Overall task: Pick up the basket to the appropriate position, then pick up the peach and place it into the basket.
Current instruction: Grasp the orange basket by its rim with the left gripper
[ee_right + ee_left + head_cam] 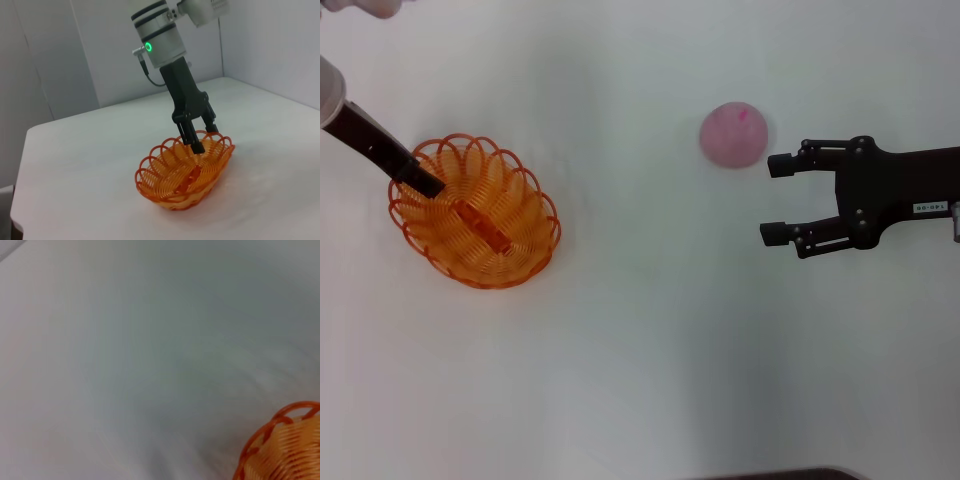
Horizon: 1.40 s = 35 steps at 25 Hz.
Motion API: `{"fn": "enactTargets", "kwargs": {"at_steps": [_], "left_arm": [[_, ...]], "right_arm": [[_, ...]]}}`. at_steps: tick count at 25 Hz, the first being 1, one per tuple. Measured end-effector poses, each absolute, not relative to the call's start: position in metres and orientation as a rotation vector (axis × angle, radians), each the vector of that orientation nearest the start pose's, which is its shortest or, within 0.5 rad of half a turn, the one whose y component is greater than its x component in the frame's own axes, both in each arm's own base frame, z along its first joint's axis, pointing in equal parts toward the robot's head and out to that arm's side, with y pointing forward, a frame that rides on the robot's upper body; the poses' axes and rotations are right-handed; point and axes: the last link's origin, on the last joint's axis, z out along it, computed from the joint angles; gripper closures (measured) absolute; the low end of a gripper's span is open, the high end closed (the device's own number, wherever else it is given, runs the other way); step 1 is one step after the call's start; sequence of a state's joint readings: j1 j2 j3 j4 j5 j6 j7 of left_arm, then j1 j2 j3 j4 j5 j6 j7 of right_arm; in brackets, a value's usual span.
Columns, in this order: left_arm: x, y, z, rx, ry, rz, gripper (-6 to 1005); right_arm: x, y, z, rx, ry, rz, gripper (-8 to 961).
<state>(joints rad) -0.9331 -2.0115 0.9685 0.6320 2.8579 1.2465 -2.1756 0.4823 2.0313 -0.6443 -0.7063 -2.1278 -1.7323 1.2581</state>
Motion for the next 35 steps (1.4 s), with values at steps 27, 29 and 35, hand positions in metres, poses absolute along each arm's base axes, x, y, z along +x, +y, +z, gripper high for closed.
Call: {"fn": "enactTargets", "kwargs": {"at_steps": [27, 29, 35], "left_arm": [[-0.233, 0.423, 0.003, -2.555, -0.787, 0.67, 252], [-0.234, 0.423, 0.003, -2.554, -0.789, 0.67, 267], [-0.234, 0.424, 0.003, -2.546, -0.789, 0.667, 411]], "right_arm": [[0.282, 0.302, 0.023, -2.866, 0.439, 0.599, 76], [0.282, 0.302, 0.023, -2.864, 0.439, 0.601, 77], [0.282, 0.303, 0.023, -2.861, 0.435, 0.601, 79]]}}
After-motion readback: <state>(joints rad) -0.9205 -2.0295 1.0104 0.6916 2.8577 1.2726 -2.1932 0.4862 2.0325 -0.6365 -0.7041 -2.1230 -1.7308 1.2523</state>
